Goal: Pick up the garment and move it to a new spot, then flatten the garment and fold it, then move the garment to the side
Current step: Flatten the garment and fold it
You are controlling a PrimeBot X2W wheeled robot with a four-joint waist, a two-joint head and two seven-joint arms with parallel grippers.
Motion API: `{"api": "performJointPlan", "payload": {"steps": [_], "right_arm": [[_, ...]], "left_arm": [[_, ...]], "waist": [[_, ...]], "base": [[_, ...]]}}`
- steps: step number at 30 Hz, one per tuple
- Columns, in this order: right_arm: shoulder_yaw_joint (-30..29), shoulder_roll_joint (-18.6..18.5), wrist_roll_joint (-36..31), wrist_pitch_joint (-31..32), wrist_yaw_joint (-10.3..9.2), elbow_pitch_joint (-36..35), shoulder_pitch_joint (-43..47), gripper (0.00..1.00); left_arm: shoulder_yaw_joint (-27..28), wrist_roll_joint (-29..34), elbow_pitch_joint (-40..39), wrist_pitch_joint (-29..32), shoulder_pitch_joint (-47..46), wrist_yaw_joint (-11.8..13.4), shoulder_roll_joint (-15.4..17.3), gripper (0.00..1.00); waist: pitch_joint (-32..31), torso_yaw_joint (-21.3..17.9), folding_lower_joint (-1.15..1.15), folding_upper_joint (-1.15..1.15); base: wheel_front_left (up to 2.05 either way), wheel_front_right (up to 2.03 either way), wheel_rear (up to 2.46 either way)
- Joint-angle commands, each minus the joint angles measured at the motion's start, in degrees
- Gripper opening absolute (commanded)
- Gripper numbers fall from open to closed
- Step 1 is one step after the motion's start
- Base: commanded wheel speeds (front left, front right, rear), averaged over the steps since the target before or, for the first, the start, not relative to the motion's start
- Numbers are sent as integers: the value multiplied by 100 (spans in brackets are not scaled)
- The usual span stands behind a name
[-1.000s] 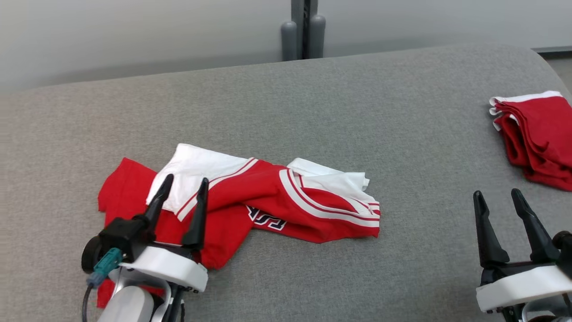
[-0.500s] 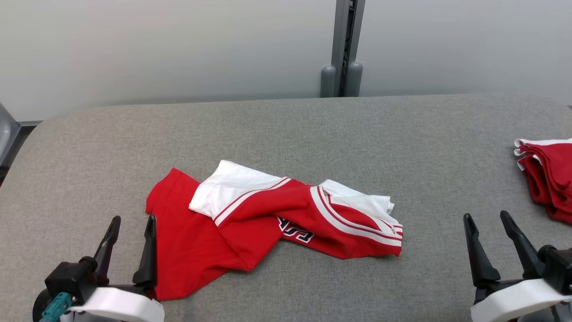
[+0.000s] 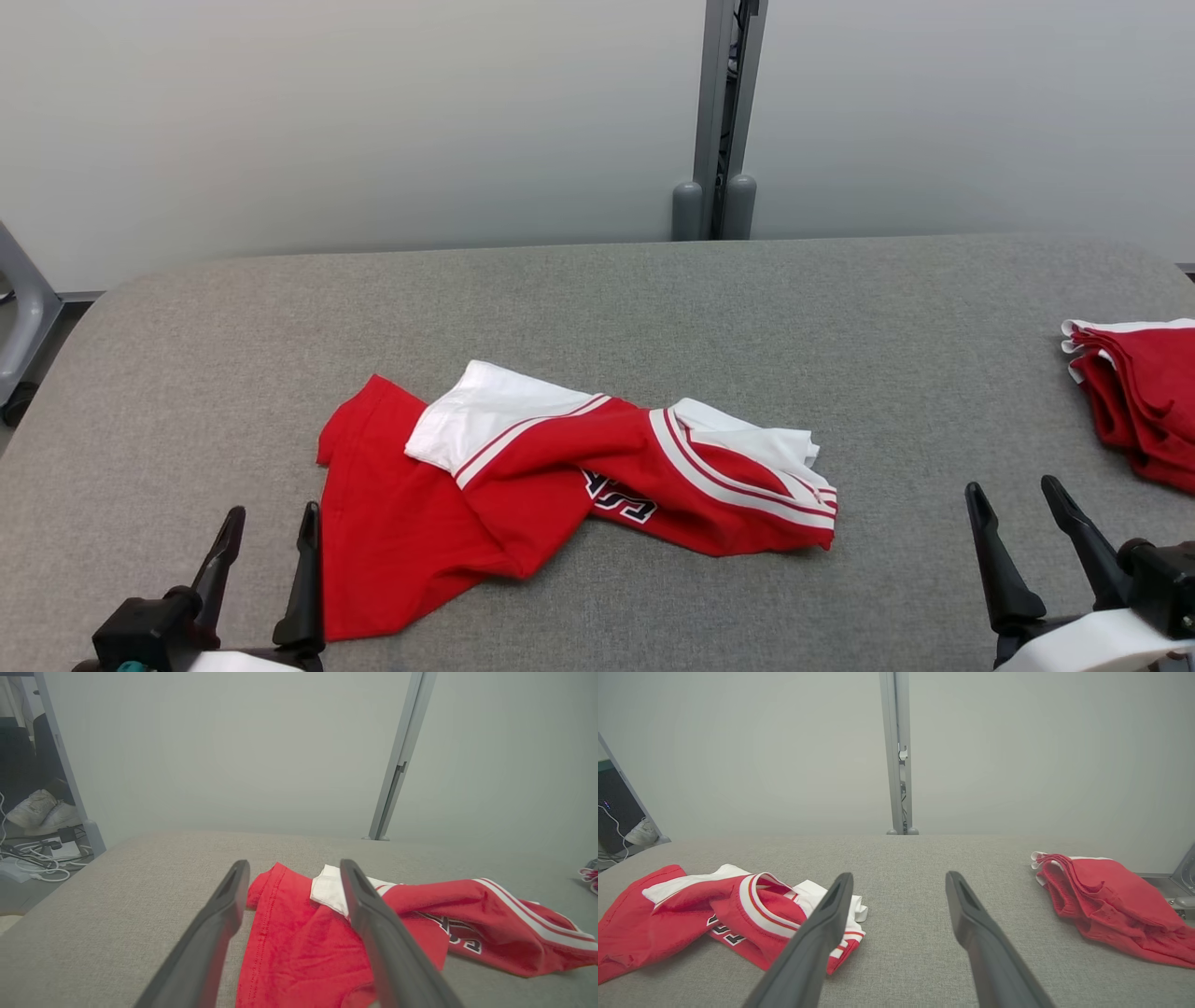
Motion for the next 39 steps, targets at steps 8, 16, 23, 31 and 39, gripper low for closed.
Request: {"api": "performJointPlan", "payload": {"steps": [8,16,23,31,39], "right_arm": [[-19,-38,-24,48,-1,-78,42,100],[-60,-28,-11,43,-1,-77,64,100],[-97,-13,11,64,-1,-47,-3,100],[89,-220,215,35,-1,185,-630,100],[987,-820,563,243,-1,894,-1869,100]], "left_arm": [[-9,75,-213,98,109,116,96,100],[-40,81,-281,155,150,168,127,100],[-85,87,-327,191,73,194,145,100],[-271,191,-402,193,-435,81,85,100],[-444,213,-152,40,-1021,-61,-103,100]], "waist": [[-3,8,0,0],[14,26,0,0],[41,93,0,0],[534,636,0,0],[1178,1260,0,0]], "base": [[0,0,0],[0,0,0],[0,0,0],[0,0,0],[0,0,0]]}}
